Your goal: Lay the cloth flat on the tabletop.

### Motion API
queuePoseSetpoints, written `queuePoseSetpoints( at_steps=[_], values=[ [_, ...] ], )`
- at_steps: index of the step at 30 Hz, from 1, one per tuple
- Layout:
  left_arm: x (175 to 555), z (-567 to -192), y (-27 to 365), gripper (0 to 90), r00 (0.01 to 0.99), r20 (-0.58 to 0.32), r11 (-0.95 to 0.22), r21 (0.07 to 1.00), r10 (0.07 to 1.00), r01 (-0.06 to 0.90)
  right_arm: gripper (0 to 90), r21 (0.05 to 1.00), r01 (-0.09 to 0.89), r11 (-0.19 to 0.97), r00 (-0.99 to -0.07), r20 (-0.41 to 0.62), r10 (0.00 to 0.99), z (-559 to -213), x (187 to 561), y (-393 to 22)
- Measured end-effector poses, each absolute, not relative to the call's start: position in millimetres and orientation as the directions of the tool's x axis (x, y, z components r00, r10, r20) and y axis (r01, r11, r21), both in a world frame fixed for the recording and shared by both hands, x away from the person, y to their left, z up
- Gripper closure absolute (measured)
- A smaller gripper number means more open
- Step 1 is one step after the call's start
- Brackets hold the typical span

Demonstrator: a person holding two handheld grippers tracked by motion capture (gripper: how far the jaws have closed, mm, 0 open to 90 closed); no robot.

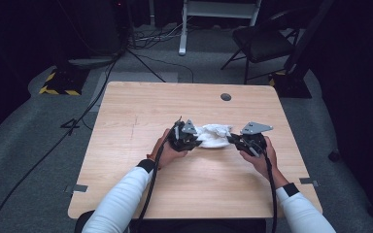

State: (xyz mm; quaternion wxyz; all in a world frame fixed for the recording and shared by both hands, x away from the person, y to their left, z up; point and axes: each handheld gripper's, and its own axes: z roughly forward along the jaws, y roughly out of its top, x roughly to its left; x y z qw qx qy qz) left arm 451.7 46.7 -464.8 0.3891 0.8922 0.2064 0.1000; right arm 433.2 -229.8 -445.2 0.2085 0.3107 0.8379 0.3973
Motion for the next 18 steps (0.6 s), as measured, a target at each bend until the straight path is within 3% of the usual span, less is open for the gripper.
queuePoseSetpoints(
  at_steps=[12, 18],
  values=[
    [394, -477, 47, 78.6, 0.928, 0.081, -0.723, 0.653, 0.364, 0.227, 70.9, 0.710, 0.430, 0.558, -0.722, -0.101, 0.684, -466, 402, -246],
    [385, -479, 59, 73.8, 0.922, 0.043, -0.703, 0.661, 0.386, 0.264, 61.9, 0.692, 0.473, 0.546, -0.702, -0.078, 0.708, -472, 396, -266]
  ],
)
